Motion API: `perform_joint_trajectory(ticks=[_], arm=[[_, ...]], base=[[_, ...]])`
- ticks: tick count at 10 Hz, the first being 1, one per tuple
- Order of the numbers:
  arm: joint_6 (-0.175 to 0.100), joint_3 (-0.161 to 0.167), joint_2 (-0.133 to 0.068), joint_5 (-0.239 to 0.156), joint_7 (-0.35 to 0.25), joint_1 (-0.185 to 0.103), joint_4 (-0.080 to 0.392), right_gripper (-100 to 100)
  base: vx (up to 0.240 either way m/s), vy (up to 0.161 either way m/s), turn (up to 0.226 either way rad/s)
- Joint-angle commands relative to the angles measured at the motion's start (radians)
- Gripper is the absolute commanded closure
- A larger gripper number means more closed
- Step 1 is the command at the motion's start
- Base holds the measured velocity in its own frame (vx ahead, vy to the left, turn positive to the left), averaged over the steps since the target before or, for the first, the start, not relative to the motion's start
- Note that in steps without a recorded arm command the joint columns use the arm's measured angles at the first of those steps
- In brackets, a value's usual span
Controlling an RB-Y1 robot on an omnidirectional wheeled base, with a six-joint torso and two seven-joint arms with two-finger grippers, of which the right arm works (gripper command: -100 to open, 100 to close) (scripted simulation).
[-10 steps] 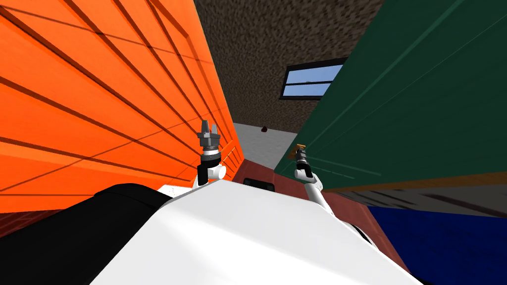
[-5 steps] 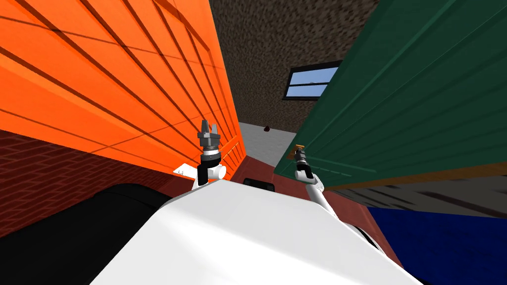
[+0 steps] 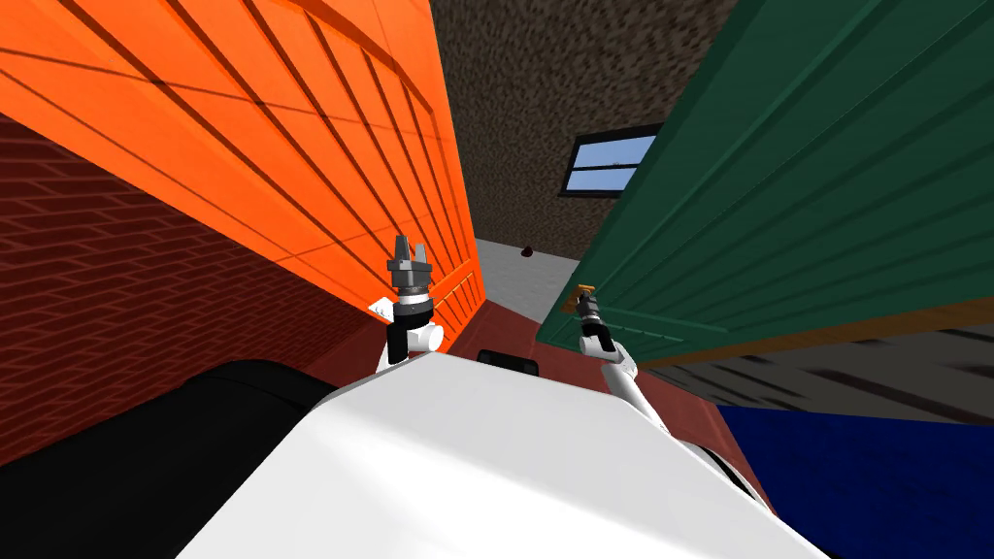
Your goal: Pull the door open
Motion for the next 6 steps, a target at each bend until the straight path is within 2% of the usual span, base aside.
perform_joint_trajectory(ticks=[1, 6], arm=[[-0.007, 0.017, -0.013, 0.001, -0.015, 0.008, -0.010, 100], [-0.029, 0.077, -0.062, 0.001, -0.069, 0.036, -0.040, 100]], base=[[-0.239, -0.084, 0.132], [-0.227, -0.108, 0.123]])
